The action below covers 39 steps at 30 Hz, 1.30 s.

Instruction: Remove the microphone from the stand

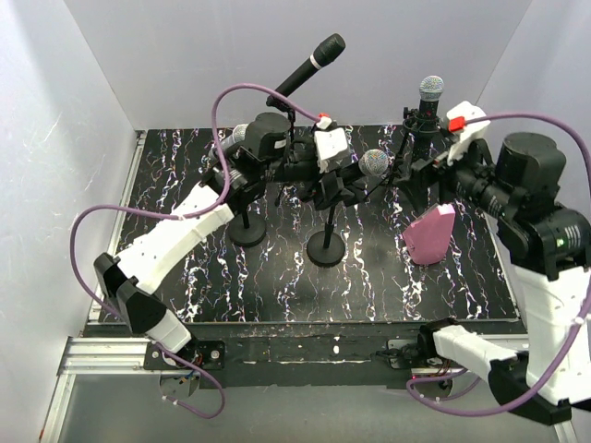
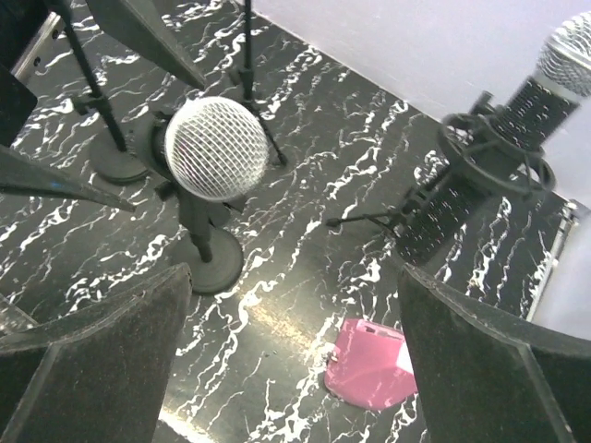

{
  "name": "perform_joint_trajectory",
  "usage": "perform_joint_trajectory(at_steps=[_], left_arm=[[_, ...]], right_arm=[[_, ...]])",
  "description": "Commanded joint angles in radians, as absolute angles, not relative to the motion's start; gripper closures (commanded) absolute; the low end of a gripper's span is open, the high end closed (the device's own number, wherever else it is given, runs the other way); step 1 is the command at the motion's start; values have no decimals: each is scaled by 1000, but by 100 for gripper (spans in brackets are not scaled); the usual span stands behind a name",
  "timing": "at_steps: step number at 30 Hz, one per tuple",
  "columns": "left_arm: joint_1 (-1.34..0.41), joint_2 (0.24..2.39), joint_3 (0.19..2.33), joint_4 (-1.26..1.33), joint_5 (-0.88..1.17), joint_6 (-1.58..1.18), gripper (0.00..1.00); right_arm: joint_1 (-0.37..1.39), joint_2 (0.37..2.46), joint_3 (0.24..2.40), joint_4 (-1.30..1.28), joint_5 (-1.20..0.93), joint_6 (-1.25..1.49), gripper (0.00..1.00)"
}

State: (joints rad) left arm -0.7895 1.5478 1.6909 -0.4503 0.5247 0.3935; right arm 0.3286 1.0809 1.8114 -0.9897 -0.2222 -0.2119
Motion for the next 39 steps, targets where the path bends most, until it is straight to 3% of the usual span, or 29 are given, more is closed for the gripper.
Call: perform_joint_trajectory(at_steps=[1,9,16,22,25,31,39], left_arm=[[-798,1621,1778,-469,604,348,2],[-804,1727,1890,-471,678,295,12],[-804,1755,1959,-462,699,216,35],[-802,1735,1973,-500,747,224,52],[-796,1736,1977,-541,779,261,64],[-779,1749,1989,-618,857,373,98],[-775,1767,2034,-721,956,465,100]], right_arm=[[256,976,1695,-828,-210,-210,2],[112,910,1516,-963,-500,-201,2],[91,940,1408,-997,-689,-402,2],[92,928,1327,-826,-813,-379,2],[92,927,1263,-714,-876,-403,2],[101,978,1157,-470,-962,-417,2],[136,1117,1229,-448,-1132,-417,2]])
